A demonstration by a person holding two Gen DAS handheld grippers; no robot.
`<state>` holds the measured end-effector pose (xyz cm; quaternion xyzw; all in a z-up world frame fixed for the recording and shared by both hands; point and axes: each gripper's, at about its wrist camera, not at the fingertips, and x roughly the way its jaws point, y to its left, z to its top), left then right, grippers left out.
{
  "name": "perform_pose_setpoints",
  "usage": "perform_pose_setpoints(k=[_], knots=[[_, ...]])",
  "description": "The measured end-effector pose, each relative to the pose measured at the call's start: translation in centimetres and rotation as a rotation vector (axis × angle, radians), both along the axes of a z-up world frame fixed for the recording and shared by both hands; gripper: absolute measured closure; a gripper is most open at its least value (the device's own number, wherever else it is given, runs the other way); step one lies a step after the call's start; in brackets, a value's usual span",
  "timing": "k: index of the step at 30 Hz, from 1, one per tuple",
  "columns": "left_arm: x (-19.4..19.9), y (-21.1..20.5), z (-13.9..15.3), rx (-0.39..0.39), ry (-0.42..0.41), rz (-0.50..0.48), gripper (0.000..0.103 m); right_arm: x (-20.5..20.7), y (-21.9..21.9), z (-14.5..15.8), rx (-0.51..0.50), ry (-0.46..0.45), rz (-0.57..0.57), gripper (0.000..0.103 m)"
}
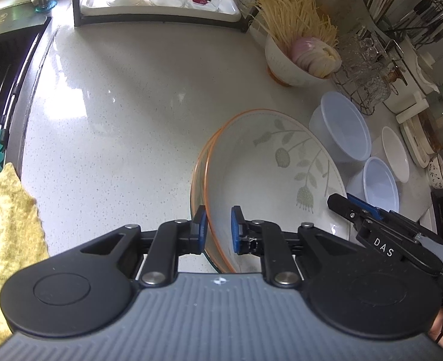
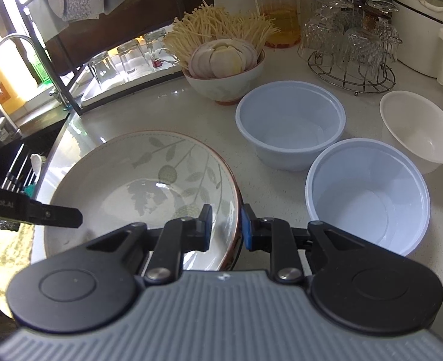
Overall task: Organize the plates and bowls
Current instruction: 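Lower the leaf plate onto the plate stack and open both grippers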
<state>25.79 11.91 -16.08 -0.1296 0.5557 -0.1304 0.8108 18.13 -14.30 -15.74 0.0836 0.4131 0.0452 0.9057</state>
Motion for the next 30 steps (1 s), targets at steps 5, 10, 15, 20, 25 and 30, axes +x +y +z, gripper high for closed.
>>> perform_pose_setpoints(k=[5, 10, 15, 20, 25, 30], knots=[[-0.5, 0.0, 0.4, -0.008, 0.015, 0.018, 0.074, -0.1, -0.2, 0.0, 0.019, 0.013, -0.002, 0.08], [-0.8, 0.2, 0.9, 0.022, 0.02, 0.04, 0.067, -0.1, -0.3, -0.3, 0.026, 0.016, 0.007, 0.081], [-1.1, 0.2, 1.7, 0.024, 0.004, 0.04, 0.066, -0.1, -0.5, -0.3, 0.037, 0.013, 0.012, 0.08], [-1.6, -0.3, 3.0, 0.034, -0.044, 0.047, 0.066, -0.3, -0.9, 0.1, 0.061, 0.009, 0.005, 0.08], [-2.7, -1.3, 5.4, 0.045, -0.115, 0.047, 0.066, -1.0, -1.4, 1.9, 0.065, -0.014, 0.011, 0.08], [-4.2, -3.0, 8.5, 0.081, -0.22, 0.049, 0.065, -2.3, -2.3, 4.9, 0.086, -0.061, 0.027, 0.08]])
